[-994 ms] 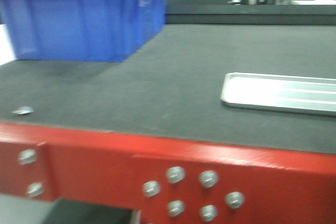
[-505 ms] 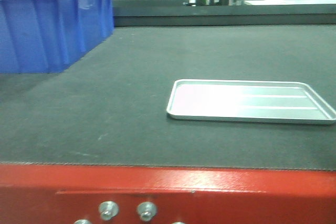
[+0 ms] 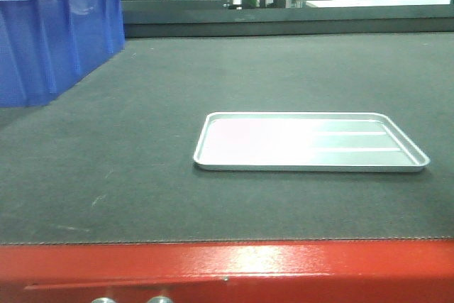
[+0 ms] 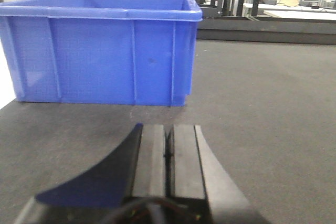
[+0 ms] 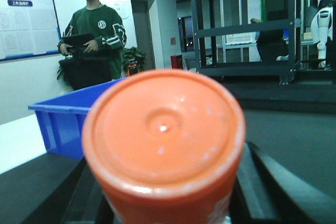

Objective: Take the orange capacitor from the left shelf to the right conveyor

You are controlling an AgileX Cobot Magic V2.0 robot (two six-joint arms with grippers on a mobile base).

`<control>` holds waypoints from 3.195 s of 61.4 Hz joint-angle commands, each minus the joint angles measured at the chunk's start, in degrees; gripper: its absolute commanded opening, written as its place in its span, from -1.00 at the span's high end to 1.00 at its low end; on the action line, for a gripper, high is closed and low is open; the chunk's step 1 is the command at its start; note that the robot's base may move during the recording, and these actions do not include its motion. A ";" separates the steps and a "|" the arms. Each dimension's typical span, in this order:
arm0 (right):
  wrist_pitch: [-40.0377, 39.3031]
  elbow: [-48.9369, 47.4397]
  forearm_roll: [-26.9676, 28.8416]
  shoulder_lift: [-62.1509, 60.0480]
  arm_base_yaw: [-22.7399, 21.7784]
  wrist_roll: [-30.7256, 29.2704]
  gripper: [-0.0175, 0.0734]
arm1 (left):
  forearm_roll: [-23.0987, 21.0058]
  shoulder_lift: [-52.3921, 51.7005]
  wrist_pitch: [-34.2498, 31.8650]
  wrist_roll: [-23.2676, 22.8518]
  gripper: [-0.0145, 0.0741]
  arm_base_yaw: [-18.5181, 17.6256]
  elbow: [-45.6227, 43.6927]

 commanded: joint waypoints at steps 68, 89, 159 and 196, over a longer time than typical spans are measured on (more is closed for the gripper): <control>-60.59 -8.54 -1.51 77.21 -0.01 -0.91 0.51 | -0.13 -0.54 -5.34 -0.42 0.96 0.02 1.24; -64.61 -8.67 -1.51 87.85 -0.01 -0.91 0.05 | -0.13 -0.54 -5.34 -0.42 0.96 0.02 1.24; -57.95 -8.35 -7.33 65.40 -0.01 -0.86 -0.64 | -0.13 -0.54 -5.34 -0.42 0.96 0.02 1.24; -27.33 -8.35 -7.86 35.77 -0.01 -0.17 0.50 | -0.13 -0.54 -5.34 -0.42 0.96 0.02 1.24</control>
